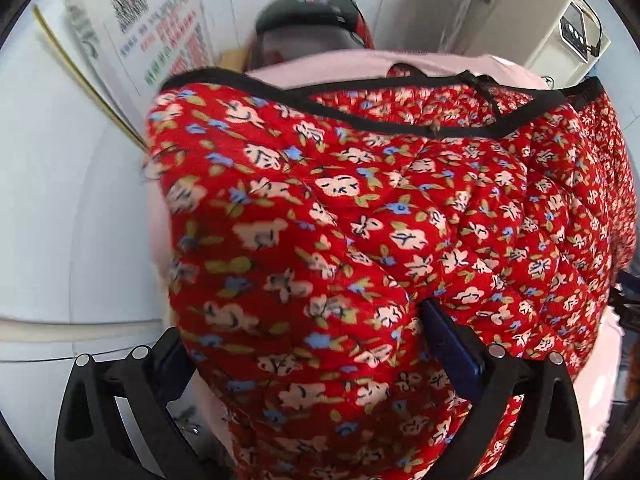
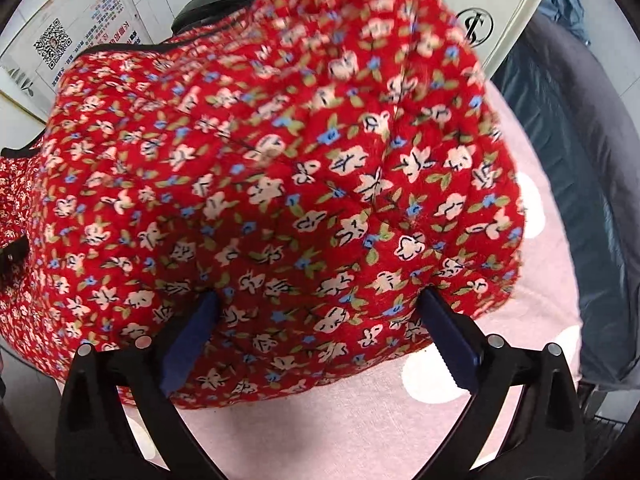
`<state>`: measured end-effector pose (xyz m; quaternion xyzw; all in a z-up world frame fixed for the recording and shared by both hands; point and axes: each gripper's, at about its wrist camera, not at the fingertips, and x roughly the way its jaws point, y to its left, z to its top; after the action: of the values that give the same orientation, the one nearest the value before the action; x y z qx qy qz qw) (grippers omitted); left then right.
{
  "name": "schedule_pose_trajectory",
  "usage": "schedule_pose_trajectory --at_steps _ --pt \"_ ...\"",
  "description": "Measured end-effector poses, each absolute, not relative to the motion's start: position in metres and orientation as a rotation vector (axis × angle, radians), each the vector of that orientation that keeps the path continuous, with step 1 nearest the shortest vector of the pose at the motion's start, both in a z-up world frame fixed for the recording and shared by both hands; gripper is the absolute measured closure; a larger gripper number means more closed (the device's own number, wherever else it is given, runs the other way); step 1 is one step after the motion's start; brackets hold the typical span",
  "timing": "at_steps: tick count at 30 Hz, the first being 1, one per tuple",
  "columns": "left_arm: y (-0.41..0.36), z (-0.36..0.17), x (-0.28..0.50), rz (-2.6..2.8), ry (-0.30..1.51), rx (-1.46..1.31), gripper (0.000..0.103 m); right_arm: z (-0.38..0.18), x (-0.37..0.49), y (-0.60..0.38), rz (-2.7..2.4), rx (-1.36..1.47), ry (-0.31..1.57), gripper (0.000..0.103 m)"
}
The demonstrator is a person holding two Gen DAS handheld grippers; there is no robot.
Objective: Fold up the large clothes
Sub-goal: 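Lower the folded jacket onto the bed with both grippers and release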
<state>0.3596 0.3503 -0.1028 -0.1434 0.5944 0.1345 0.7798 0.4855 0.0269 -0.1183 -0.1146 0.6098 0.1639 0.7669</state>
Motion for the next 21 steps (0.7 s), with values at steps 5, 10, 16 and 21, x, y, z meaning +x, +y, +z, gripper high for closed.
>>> schedule_pose_trajectory --at_steps 5,10,16,21 --pt "0.362 -0.110 0.371 0.240 1.316 -0.326 0.004 -0.131 0.497 0.024 0.343 -0.236 1.335 0.004" --pt "0.362 -0.106 0.368 0.255 1.293 -0.294 0.004 -0.130 0.507 0.023 0.317 -0.215 1.335 0.004" --pt "0.339 -0.063 0.341 0.347 1.228 -0.265 0.006 -0.084 0.469 0.026 0.299 -0.143 1.261 0.005" --pt "0.307 -0.021 0.320 0.345 1.173 -0.246 0.006 -0.039 0.433 0.028 0.360 -0.130 1.209 0.005"
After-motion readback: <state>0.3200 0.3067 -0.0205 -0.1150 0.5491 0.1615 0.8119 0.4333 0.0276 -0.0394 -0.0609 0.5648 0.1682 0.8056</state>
